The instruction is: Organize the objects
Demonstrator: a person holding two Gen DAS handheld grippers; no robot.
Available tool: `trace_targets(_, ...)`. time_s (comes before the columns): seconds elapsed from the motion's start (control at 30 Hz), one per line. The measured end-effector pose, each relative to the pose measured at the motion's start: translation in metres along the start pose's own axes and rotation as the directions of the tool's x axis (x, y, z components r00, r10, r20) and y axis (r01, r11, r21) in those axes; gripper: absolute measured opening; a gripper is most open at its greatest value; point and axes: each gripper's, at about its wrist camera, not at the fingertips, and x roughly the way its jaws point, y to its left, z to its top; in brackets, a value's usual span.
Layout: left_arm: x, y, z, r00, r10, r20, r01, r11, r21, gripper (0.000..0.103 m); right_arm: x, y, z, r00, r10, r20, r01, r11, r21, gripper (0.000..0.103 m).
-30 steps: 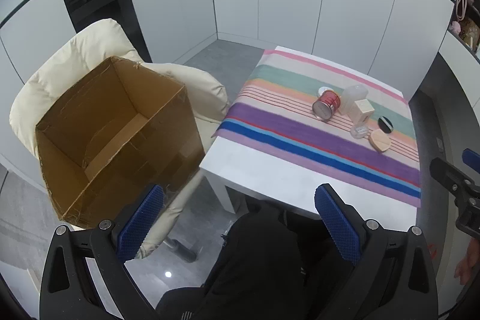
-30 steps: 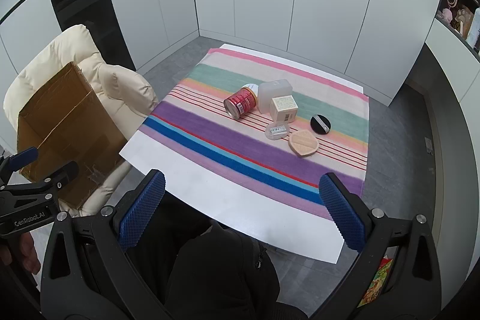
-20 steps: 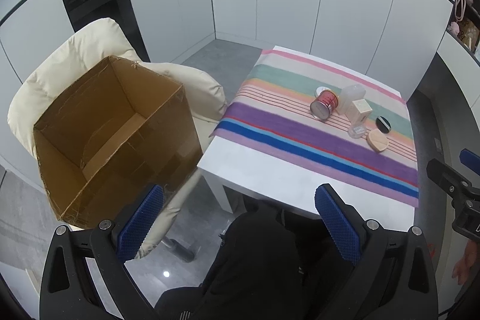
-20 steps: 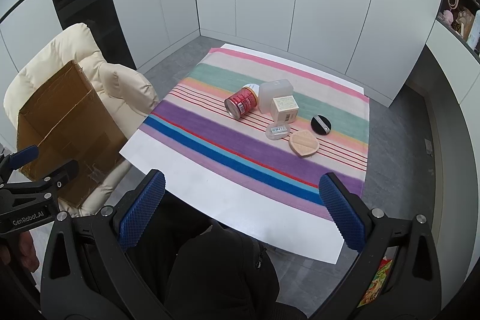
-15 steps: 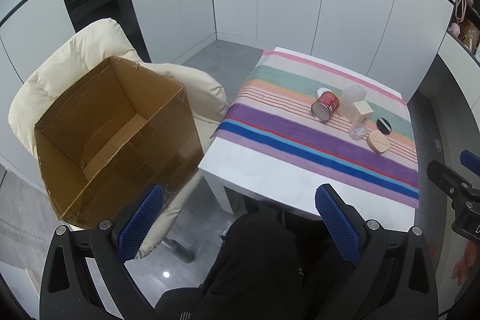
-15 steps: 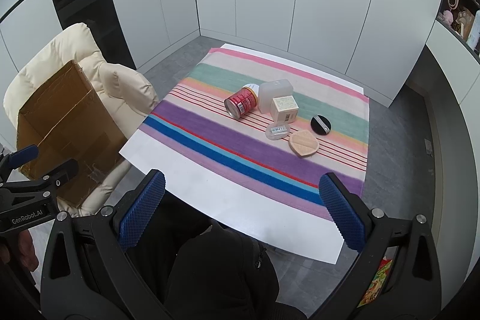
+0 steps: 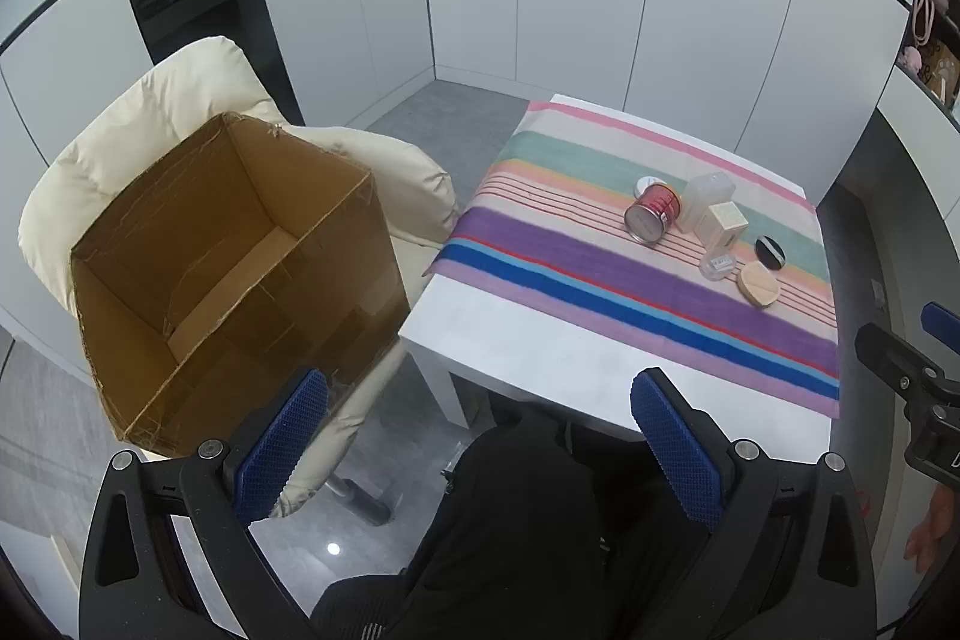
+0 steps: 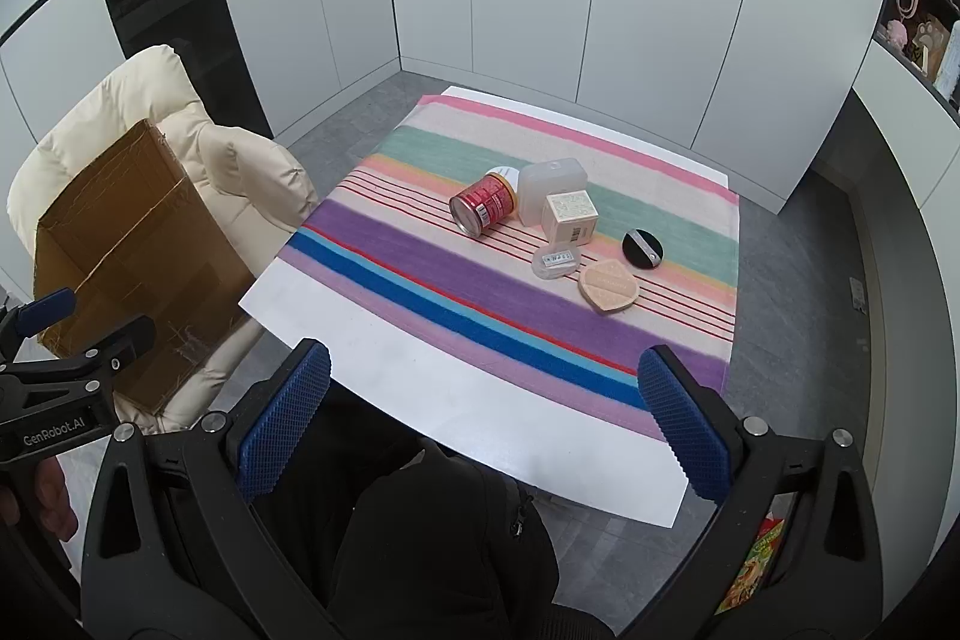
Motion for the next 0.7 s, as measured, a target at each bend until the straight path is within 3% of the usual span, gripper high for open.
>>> trace_targets(0.7, 0.0018, 0.0042, -0.0011, 1.0, 0.004, -0.013, -0.004, 1.0, -0.005, 0.102, 0.0033, 0.0004, -0.0024, 1.0, -0.002, -0.014, 0.002, 1.0, -0.008, 0.103)
